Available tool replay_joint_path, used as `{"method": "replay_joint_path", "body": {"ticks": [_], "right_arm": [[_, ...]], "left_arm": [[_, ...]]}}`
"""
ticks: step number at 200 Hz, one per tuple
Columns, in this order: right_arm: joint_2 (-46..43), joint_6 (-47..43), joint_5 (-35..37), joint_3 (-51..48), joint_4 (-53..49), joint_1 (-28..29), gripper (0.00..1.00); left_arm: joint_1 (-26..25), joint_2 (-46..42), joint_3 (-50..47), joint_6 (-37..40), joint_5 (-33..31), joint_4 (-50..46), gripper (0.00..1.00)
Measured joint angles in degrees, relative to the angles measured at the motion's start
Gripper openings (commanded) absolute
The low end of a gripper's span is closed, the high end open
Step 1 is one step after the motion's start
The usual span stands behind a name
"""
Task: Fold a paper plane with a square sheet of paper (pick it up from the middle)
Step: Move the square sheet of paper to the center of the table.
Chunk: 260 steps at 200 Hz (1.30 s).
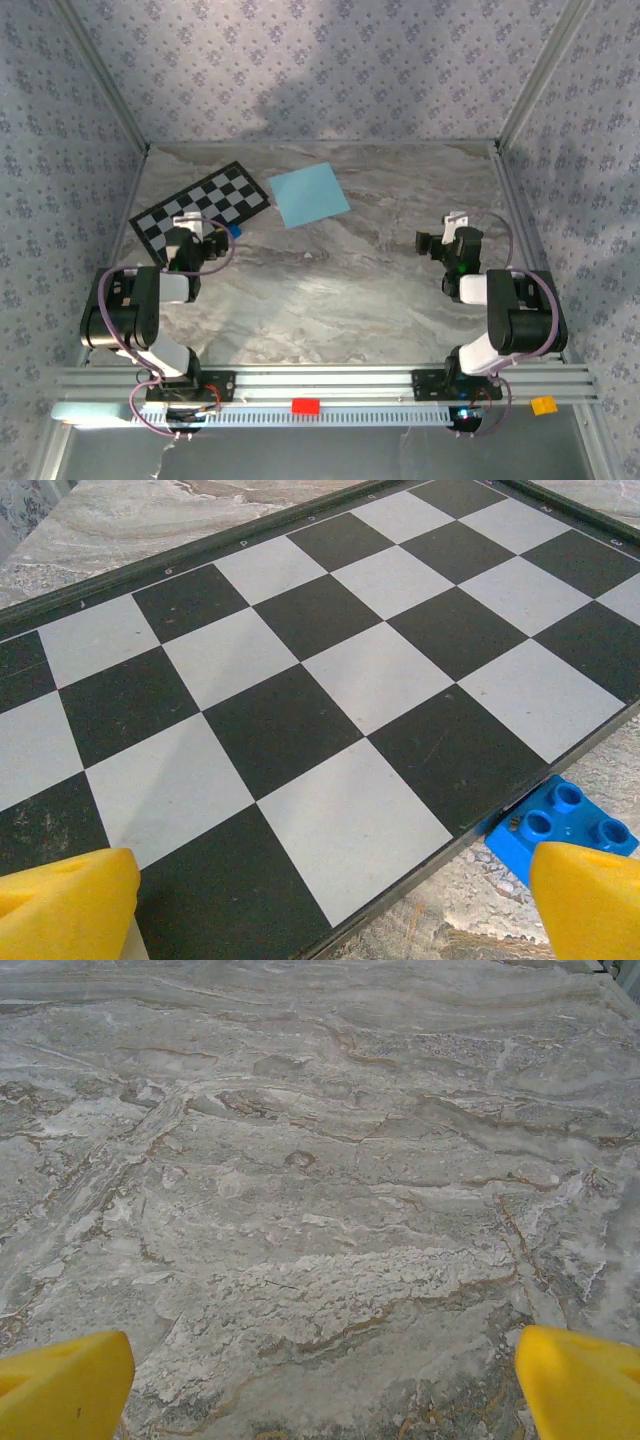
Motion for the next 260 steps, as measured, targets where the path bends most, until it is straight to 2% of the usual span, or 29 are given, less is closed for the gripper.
{"method": "replay_joint_path", "body": {"ticks": [109,194,221,260], "right_arm": [[0.0,0.0,0.0,0.0,0.0,0.0,1.0],[-0.5,-0.7,-0.7,0.1,-0.5,0.5,1.0],[-3.4,-1.1,-2.1,3.5,-8.5,0.8,1.0],[-5.6,0.7,-6.7,17.3,-26.1,1.7,0.99]], "left_arm": [[1.4,0.0,0.0,0.0,1.7,0.0,1.0],[0.3,-2.3,-1.7,0.8,2.6,1.7,1.0],[0.4,-8.5,-1.7,0.1,1.2,-3.2,1.0],[0.5,-17.4,3.1,-4.4,-0.5,-14.8,1.0]]}}
